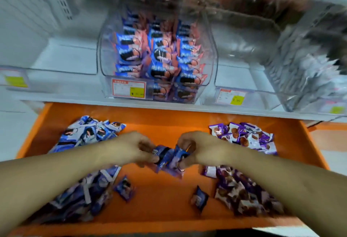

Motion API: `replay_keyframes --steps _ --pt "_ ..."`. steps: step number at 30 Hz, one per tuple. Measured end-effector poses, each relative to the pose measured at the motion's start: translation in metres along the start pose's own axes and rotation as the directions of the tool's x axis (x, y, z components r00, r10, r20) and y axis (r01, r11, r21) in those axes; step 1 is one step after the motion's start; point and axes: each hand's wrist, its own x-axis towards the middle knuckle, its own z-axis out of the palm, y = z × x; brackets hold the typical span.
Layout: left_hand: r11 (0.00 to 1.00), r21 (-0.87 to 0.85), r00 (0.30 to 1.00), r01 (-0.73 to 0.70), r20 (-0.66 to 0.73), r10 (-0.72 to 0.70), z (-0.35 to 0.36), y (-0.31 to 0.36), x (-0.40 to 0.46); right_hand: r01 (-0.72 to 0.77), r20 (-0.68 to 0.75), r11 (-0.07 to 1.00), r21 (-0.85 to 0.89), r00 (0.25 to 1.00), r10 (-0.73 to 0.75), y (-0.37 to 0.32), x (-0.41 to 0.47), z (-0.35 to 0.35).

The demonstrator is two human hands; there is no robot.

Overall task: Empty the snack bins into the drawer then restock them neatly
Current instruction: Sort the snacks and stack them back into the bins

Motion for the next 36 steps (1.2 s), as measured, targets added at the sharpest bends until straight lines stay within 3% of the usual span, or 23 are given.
replay_keyframes --steps 5,8,11,14,20,22,30,34,36 --pt "0.888 -0.416 0.977 -0.197 -0.156 0.144 -0.025 0.074 -0.079 0.209 -0.313 0.959 0.191 0.939 -0.142 -0.070 -0.066 -0.034" --pt "0.812 -0.486 0.946 -0.322 -0.209 0.249 -0.028 0.108 -0.120 0.330 -0.512 0.913 0.238 0.842 -0.171 -0.101 -0.094 -0.039" --pt "0.779 -0.492 0.918 -0.388 -0.283 0.278 -0.030 0.121 -0.143 0.428 -0.567 0.864 0.266 0.794 -0.219 -0.122 -0.109 -0.040" --pt "0.695 -0.610 0.917 -0.381 -0.345 0.200 -0.037 0.118 -0.143 0.483 -0.604 0.810 0.331 0.769 -0.211 -0.130 -0.109 -0.043" --pt "0.551 -0.767 0.944 -0.329 -0.272 0.186 -0.059 0.114 -0.130 0.539 -0.601 0.686 0.488 0.778 -0.185 -0.139 -0.097 -0.053" --pt "0.565 -0.757 0.945 -0.328 -0.267 0.191 -0.063 0.115 -0.128 0.535 -0.596 0.698 0.476 0.780 -0.192 -0.142 -0.092 -0.056" --pt "0.780 -0.484 0.879 -0.396 -0.444 0.171 -0.088 0.106 -0.125 0.528 -0.585 0.699 0.482 0.788 -0.192 -0.149 -0.073 -0.064" --pt "0.785 -0.420 0.809 -0.455 -0.563 0.168 -0.102 0.104 -0.127 0.528 -0.578 0.705 0.473 0.790 -0.204 -0.152 -0.064 -0.066" --pt "0.787 -0.393 0.757 -0.477 -0.639 0.140 -0.109 0.101 -0.128 0.495 -0.621 0.772 0.398 0.765 -0.170 -0.153 -0.059 -0.066"
